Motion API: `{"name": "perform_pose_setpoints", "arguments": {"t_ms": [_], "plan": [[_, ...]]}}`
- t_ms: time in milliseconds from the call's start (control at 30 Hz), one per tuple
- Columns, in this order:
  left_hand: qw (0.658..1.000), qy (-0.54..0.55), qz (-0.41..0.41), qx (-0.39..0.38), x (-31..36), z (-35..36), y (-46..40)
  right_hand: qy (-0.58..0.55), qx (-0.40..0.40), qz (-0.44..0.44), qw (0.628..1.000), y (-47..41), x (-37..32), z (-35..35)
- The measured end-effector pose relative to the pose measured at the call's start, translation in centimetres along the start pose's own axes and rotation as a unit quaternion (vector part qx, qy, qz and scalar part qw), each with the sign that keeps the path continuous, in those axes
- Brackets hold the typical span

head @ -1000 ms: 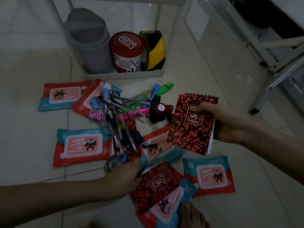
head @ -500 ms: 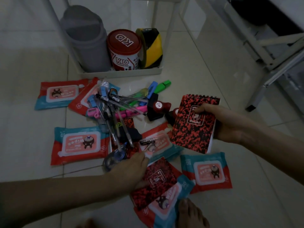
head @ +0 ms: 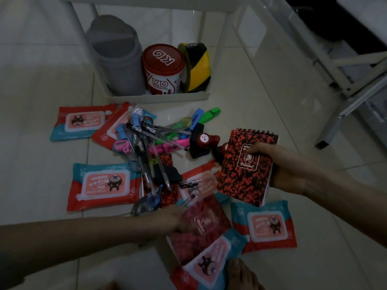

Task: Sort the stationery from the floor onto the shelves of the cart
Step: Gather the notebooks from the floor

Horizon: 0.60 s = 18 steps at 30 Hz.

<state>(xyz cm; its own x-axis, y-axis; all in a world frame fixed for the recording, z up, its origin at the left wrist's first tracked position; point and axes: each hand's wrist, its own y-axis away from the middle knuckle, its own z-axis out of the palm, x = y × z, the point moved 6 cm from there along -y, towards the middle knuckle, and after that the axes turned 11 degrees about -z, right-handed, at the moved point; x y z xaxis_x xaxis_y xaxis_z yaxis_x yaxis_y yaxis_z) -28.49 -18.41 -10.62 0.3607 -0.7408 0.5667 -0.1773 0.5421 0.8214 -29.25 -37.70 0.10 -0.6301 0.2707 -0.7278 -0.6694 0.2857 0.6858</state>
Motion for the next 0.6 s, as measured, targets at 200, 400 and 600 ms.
{"name": "perform_pose_setpoints", "arguments": {"t_ms": [200,400,600], "plan": [[0.901,0.41,0.109,-0.091,3.8,-3.5,1.1,-0.08,0.05,-0.026,0.995,-0.5,-0.5,-0.8],[0.895,0.424,0.118,-0.07,5.2,-4.1,2.1,-0.156,0.073,-0.068,0.983,-0.7,-1.7,-0.5],[0.925,0.367,0.094,-0.025,6.0,-6.2,5.0,-0.162,0.059,-0.087,0.981,-1.1,-2.5,0.2]]}}
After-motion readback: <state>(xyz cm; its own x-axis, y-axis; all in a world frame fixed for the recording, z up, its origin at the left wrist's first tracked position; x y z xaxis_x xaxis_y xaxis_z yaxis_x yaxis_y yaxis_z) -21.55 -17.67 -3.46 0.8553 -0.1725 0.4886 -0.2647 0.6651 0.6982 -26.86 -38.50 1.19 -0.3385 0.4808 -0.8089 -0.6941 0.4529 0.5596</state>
